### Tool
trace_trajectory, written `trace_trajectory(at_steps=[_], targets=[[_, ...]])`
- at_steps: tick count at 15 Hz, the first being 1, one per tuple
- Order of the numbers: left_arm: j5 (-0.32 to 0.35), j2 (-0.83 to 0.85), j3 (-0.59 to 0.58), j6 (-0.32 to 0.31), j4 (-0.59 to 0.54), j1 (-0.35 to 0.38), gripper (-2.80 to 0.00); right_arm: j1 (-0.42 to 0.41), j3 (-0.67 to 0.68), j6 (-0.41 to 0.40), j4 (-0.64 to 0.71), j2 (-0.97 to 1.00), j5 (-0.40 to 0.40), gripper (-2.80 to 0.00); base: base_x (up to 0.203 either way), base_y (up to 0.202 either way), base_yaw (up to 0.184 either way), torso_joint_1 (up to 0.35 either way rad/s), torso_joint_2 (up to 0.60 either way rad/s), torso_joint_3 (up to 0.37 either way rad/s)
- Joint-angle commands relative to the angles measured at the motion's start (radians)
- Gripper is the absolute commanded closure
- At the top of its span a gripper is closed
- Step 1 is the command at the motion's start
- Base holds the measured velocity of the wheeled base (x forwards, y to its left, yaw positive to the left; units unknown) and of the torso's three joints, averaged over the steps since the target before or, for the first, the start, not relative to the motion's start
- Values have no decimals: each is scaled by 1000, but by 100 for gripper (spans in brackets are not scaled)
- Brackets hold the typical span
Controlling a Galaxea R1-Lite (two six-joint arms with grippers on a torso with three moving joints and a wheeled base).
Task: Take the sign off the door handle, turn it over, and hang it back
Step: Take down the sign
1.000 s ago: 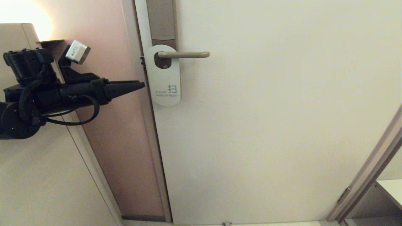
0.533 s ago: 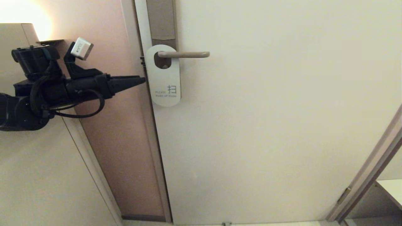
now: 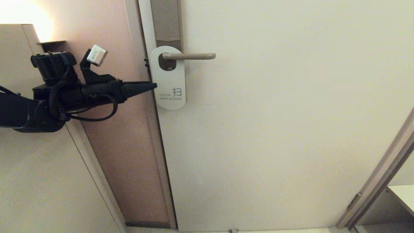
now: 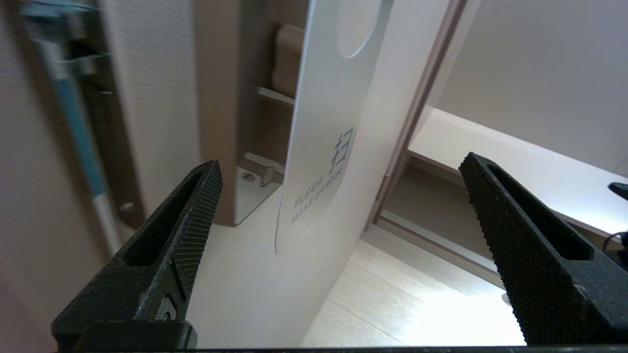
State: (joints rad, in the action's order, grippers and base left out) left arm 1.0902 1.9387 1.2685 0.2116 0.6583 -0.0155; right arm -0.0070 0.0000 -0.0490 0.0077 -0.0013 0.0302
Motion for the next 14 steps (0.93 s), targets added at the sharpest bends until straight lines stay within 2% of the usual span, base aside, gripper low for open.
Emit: trace_trajectory(at_steps=[1, 8, 14], targets=[[7, 1, 0, 2, 3, -13, -280, 1, 0, -1, -1, 1, 0, 0, 0, 0, 0, 0, 0, 0], [8, -9, -1, 5, 3, -79, -280, -1, 0, -2, 0, 1, 0, 0, 0, 0, 0, 0, 0, 0], [8, 5, 23, 16, 6, -87, -280, -1, 0, -1, 0, 1, 0, 0, 0, 0, 0, 0, 0, 0]])
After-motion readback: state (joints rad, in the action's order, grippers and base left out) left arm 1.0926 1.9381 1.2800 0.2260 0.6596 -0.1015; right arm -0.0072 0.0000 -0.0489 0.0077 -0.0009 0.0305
